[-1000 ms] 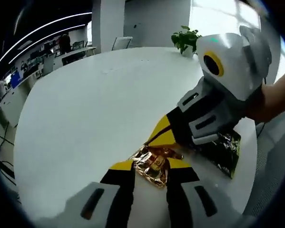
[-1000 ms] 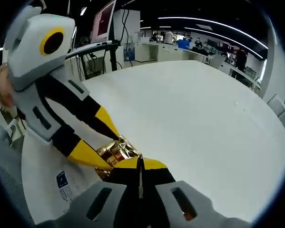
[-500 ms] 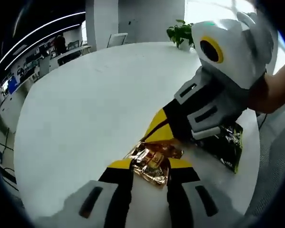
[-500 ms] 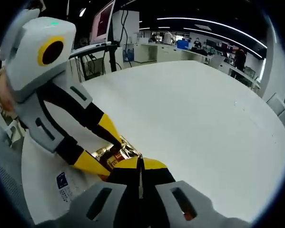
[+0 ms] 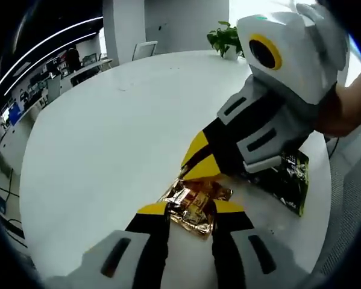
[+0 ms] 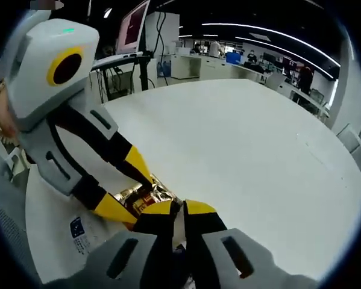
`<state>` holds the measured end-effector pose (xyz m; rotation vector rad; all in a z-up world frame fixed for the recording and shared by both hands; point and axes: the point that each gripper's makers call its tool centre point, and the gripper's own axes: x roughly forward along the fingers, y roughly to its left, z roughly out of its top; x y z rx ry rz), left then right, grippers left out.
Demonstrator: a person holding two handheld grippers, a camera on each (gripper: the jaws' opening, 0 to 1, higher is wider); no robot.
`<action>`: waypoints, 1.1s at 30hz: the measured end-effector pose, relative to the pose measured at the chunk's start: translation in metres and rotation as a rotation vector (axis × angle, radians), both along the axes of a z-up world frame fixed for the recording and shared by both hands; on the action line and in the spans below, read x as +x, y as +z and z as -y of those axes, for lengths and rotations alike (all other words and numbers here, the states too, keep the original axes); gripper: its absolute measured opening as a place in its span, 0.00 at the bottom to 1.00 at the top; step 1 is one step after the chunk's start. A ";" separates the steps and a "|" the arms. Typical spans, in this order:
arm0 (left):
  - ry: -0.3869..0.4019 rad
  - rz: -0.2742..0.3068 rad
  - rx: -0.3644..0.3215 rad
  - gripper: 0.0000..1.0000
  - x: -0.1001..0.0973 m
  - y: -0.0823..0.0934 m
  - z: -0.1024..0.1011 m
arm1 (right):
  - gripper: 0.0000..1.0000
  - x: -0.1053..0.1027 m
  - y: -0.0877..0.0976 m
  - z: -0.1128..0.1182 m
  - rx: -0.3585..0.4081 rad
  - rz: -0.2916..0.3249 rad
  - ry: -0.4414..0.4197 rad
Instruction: Arrange the skincare products in the storage area until every visible bottle or jar stands upright without overlapping.
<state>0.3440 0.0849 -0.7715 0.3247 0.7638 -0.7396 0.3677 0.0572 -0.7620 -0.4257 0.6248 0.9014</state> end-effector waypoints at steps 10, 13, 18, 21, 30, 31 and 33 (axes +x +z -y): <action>-0.004 -0.003 0.006 0.30 0.000 0.000 0.001 | 0.26 0.003 0.014 0.003 0.046 0.009 -0.023; -0.006 -0.003 0.008 0.30 0.000 0.000 0.001 | 0.29 0.000 0.016 0.006 0.044 0.003 -0.020; 0.010 -0.015 0.001 0.31 0.000 0.000 0.001 | 0.33 -0.005 0.017 0.010 0.030 0.009 -0.004; 0.018 -0.030 -0.003 0.34 -0.001 0.001 0.002 | 0.35 -0.006 0.018 0.011 0.028 0.009 -0.001; 0.031 -0.028 -0.017 0.42 -0.005 0.013 0.003 | 0.39 -0.014 0.035 0.016 0.046 0.034 0.002; 0.033 -0.029 -0.022 0.43 -0.006 0.016 0.003 | 0.40 -0.014 0.036 0.017 0.050 0.036 0.002; 0.036 -0.024 -0.027 0.45 -0.008 0.021 0.003 | 0.41 -0.017 0.040 0.017 0.058 0.041 0.002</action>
